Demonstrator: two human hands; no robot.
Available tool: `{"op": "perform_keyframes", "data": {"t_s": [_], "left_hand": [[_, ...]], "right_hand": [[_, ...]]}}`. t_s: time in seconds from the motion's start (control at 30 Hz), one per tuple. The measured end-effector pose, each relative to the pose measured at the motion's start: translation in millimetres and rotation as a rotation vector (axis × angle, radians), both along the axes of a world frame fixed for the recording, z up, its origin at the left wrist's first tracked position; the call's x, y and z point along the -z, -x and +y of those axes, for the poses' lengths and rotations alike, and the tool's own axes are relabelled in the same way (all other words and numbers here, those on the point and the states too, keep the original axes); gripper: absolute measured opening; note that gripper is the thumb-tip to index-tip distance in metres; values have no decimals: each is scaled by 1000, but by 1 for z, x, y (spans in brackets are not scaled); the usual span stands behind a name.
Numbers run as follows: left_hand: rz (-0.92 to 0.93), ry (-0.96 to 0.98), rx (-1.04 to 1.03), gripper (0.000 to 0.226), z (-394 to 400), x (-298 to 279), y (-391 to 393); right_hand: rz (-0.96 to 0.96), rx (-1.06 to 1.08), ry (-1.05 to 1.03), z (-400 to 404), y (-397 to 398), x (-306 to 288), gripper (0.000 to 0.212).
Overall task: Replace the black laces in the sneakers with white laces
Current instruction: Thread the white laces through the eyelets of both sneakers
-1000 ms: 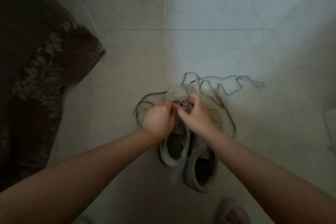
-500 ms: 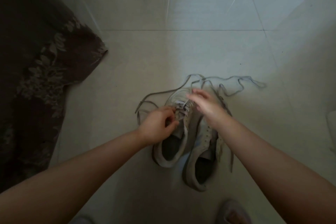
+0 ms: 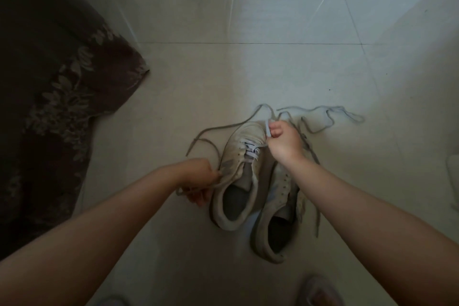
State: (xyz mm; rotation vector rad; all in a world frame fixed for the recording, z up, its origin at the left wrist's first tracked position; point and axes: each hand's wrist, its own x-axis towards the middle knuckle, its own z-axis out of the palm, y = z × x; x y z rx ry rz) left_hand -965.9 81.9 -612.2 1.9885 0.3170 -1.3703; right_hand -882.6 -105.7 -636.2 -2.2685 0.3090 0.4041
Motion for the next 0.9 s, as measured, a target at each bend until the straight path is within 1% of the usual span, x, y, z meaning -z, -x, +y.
{"op": "perform_keyframes", "data": {"t_s": [0.03,0.07,0.13,0.17,0.2,0.23,0.27,0.33,0.4,0.47,0.57,0.6,0.63,0.67,0.7,0.73,0.77,0.8,0.83,0.9], "left_hand": [[-35,-13,-16,45,2,2,1],[-143,-83,3,35,5,4,-1],[-433,-329,32,22,12,11,-10],[-551,-424,-19,20,16,14,-15],[-621,-479,-82,19,19,17,-19],[-650,-522,-125,20,23,21,-22],[-639,-554,-137,21,26,25,-24],[-565,-594,-120,27,29,35,-23],[-534,-610,-153,32,29,44,-20],[-534,-599,-200,29,30,49,-19],[-479,-591,-238,25,33,47,-23],[-500,-601,-272,26,33,43,-25],[-566,-619,-337,24,32,38,-27],[-665,-630,-436,21,30,32,-29],[-778,-602,-561,17,27,25,-33],[-860,-512,-695,17,24,18,-37],[-885,-369,-822,21,19,12,-42],[-848,-210,-928,28,13,7,-47],[-779,-66,-1005,32,5,3,-49],[-620,163,-1104,26,-12,-2,-49]], "right_hand": [[-5,16,-19,-1,1,-1,31],[-12,23,-39,-1,3,-2,30],[-26,7,-79,3,7,-5,27],[-32,-14,-104,4,9,-7,26],[-37,-34,-131,6,10,-8,26],[-36,-48,-149,8,10,-10,25],[-31,-58,-159,9,10,-12,25],[-18,-64,-165,10,11,-13,25],[-4,-73,-159,9,11,-13,27],[6,-75,-160,9,11,-12,29],[6,-33,-165,4,12,-9,32],[-11,-5,-151,2,13,-8,34],[-70,14,-110,-1,15,-8,36],[-173,0,-48,-4,16,-9,36],[-297,-55,13,-7,18,-10,32],[-403,-144,59,-8,19,-11,24],[-455,-253,94,-8,21,-13,14],[-456,-368,125,-6,24,-16,7],[-430,-475,171,-4,26,-16,8],[-343,-659,322,2,32,-15,13]]}}
